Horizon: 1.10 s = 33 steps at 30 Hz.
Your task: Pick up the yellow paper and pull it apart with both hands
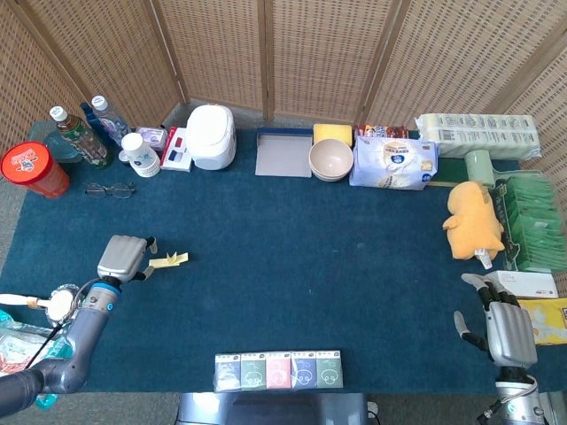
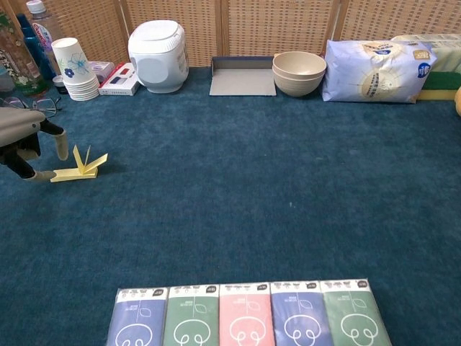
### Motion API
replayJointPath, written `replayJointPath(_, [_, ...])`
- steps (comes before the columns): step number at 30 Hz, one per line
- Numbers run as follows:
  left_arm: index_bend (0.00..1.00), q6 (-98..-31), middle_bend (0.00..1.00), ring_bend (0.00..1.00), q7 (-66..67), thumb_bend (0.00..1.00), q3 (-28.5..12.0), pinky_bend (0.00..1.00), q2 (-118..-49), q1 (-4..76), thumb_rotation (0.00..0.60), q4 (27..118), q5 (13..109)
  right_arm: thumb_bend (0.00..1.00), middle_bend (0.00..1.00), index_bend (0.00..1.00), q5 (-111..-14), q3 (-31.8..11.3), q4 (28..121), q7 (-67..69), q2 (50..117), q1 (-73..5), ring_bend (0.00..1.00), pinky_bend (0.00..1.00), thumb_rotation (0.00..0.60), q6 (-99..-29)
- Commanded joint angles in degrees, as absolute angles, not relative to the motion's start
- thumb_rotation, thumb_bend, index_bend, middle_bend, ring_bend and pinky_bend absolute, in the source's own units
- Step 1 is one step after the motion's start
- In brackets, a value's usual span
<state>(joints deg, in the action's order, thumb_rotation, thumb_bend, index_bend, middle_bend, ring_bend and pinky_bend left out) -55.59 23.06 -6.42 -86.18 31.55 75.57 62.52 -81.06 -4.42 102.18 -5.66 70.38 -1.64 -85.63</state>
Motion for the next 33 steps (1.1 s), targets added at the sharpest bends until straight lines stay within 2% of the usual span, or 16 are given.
replayJointPath(1, [0.43,-55.5,1.00,1.00,23.4,0.27,-6.3,1.00,-86.6,31.7,0.575,75.3,62.3,0.40,0.27,0.22,-81.1,-4.4,102.2,-5.6,70.4,-1.6,0.19,0.25,0.600,-85.6])
replayJointPath(27, [0.45,-54.6,1.00,1.00,25.4,0.27,-6.1,1.00,-88.6,32.6,0.600,73.8,59.5,0.40,0.27,0.22,-80.4,-4.2,102.0,-5.6,70.6,-1.3,0.19,0.25,0.600,-85.5])
replayJointPath(33, [0.49,-54.7,1.00,1.00,26.1,0.27,-6.1,1.00,-88.6,32.8,0.600,73.9,58.8,0.40,0.27,0.22,-80.3,-4.3,101.8,-5.6,70.7,-1.3,0.19,0.25,0.600,-85.3])
